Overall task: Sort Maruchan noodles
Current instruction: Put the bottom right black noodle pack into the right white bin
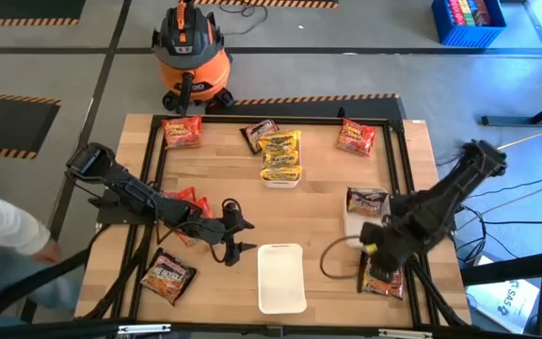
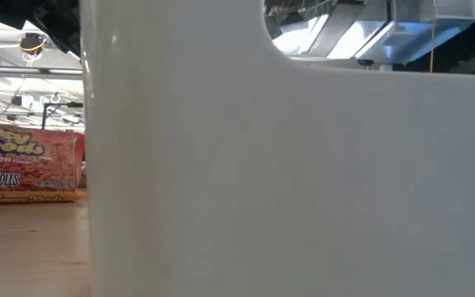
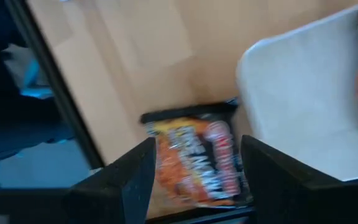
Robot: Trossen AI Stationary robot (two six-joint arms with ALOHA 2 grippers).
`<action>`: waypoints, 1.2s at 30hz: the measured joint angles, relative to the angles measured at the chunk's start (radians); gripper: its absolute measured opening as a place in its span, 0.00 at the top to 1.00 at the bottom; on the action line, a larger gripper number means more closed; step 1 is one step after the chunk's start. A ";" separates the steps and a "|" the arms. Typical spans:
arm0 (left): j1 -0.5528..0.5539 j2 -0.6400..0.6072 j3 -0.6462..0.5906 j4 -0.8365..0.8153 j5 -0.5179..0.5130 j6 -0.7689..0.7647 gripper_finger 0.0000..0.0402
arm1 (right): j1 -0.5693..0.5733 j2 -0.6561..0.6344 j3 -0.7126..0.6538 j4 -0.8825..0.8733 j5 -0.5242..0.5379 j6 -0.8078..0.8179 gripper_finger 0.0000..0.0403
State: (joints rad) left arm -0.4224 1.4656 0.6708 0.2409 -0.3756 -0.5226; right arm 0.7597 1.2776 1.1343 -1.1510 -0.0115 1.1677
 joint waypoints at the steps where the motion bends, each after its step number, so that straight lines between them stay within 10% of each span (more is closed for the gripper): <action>1: 0.000 0.000 0.000 0.000 0.000 0.000 0.28 | 0.029 0.000 -0.020 0.031 -0.001 0.039 0.47; 12: -0.006 0.000 0.000 0.003 0.000 -0.021 0.28 | 0.193 0.001 -0.290 0.329 -0.072 0.292 0.48; 24: -0.010 0.000 0.000 0.008 -0.008 -0.026 0.28 | 0.189 0.101 -0.422 0.533 -0.084 0.214 0.76; 36: -0.010 0.000 0.001 0.044 -0.028 -0.025 0.28 | 0.157 0.173 -0.423 0.765 0.181 0.189 0.82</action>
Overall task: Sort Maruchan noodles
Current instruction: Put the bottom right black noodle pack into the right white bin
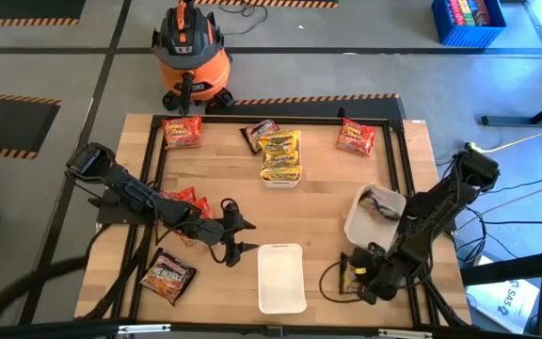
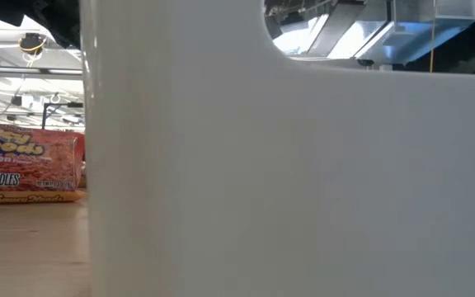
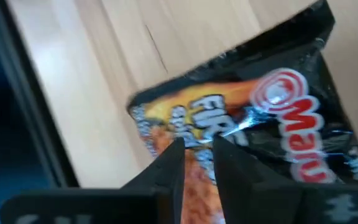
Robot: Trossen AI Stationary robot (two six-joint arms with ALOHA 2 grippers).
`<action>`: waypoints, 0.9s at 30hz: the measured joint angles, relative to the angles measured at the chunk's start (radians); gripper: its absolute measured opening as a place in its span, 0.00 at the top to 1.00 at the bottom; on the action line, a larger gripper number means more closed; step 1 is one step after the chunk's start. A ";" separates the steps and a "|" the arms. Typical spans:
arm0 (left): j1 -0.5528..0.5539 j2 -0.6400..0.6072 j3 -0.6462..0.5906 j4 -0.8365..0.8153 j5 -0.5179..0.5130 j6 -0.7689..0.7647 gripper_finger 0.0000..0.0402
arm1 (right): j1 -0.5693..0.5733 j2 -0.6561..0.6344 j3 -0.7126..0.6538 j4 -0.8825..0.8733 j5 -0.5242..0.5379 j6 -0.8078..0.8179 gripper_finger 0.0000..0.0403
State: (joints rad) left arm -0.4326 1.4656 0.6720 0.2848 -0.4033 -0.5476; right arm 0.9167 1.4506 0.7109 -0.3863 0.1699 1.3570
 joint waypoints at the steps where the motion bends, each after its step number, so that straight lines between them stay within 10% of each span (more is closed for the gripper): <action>1: 0.000 0.000 0.000 0.000 0.000 0.000 0.28 | -0.012 0.000 0.000 0.021 0.005 -0.007 0.82; 27: 0.001 0.000 0.000 0.003 0.004 0.000 0.28 | -0.094 -0.178 0.130 -0.282 -0.269 -0.081 0.70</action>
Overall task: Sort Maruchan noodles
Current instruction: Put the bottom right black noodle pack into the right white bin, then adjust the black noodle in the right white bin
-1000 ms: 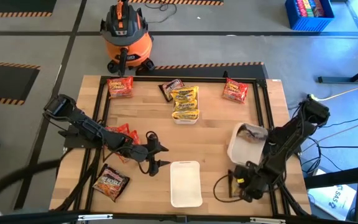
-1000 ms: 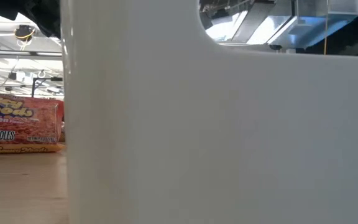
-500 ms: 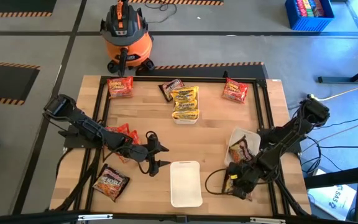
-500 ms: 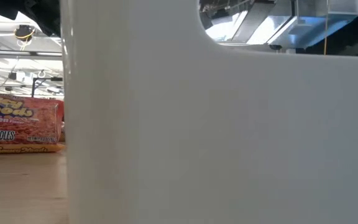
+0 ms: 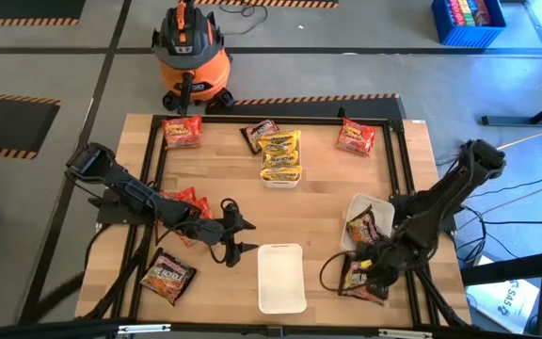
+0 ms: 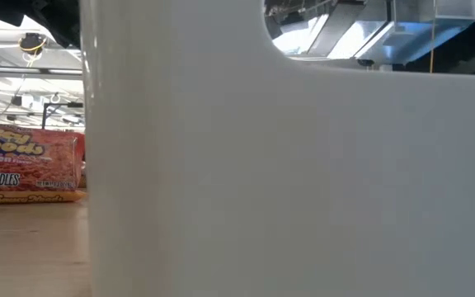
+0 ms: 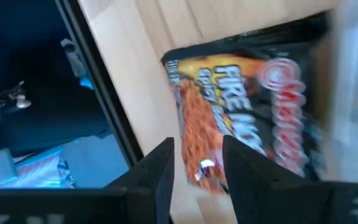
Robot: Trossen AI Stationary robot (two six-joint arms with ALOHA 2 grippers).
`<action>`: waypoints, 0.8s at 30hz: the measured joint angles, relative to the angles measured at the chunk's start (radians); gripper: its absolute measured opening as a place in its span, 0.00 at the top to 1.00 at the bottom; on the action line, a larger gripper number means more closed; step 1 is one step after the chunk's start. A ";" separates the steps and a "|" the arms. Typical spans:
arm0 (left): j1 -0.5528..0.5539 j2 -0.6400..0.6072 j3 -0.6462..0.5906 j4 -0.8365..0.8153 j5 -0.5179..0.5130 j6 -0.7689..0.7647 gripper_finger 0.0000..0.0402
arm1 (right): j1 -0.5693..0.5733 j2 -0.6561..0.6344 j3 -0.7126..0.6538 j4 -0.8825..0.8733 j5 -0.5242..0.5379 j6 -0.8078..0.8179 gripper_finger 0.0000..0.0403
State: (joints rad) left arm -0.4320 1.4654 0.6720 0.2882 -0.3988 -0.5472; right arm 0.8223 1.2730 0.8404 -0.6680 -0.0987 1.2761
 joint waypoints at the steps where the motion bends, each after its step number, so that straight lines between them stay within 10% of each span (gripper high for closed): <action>1: 0.000 0.000 0.000 0.001 0.000 0.000 0.28 | -0.001 -0.026 0.025 -0.070 0.027 0.001 0.70; 6: 0.000 0.000 0.000 0.004 -0.003 0.000 0.28 | -0.039 -0.141 0.092 -0.381 0.272 0.126 0.70; 14: 0.000 0.000 0.000 -0.001 0.002 0.000 0.28 | -0.179 -0.245 0.093 -0.609 0.264 0.169 0.68; 24: 0.000 0.000 0.000 -0.005 0.027 0.000 0.28 | -0.332 -0.244 -0.012 -0.604 0.145 0.031 0.27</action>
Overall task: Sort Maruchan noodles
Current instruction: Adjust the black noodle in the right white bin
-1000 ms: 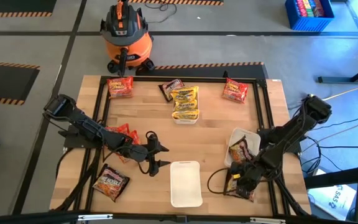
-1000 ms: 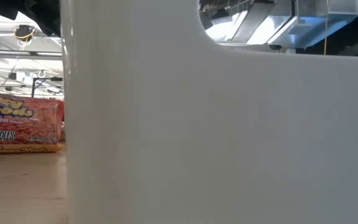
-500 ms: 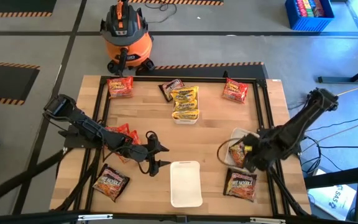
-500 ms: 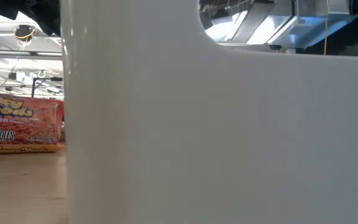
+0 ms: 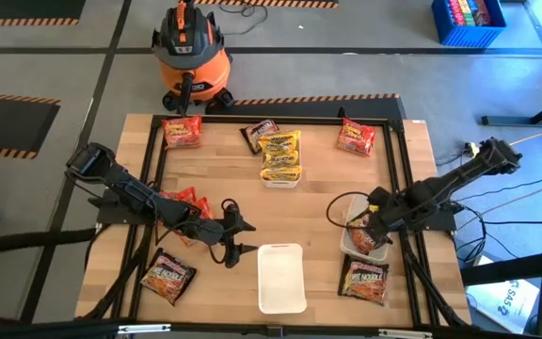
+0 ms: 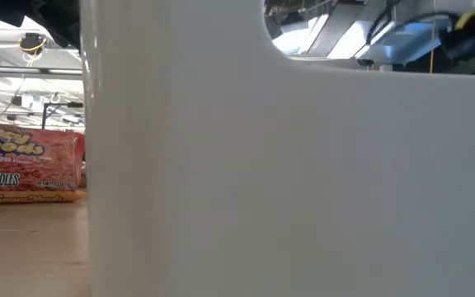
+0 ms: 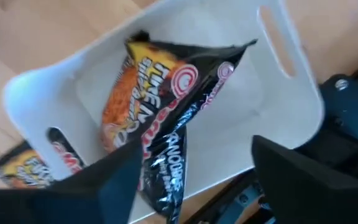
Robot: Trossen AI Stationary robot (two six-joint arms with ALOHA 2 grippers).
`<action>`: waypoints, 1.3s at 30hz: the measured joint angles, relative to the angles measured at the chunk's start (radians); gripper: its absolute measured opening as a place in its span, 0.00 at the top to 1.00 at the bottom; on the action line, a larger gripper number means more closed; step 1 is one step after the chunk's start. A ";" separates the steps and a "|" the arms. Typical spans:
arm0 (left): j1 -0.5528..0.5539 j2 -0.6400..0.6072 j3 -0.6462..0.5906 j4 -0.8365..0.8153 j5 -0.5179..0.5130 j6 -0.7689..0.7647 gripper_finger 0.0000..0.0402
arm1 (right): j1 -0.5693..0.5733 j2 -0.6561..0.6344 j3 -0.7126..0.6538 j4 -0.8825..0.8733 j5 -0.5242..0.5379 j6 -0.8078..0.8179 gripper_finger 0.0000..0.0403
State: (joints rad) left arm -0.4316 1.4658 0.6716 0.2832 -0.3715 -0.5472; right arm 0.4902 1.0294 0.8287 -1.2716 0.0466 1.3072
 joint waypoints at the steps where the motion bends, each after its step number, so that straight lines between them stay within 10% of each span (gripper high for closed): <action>1: 0.000 0.000 0.000 0.000 0.003 0.000 0.28 | -0.011 0.000 -0.019 0.020 -0.015 -0.017 0.24; 21: 0.004 0.000 -0.001 0.001 0.018 0.007 0.28 | -0.125 0.001 -0.235 0.364 -0.177 -0.135 0.18; 39: 0.015 0.000 -0.001 0.001 0.014 0.008 0.28 | -0.125 -0.002 -0.230 0.384 -0.171 -0.241 0.80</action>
State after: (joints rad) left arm -0.4164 1.4658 0.6708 0.2844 -0.3573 -0.5388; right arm 0.3653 1.0276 0.5983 -0.8877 -0.1245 1.0663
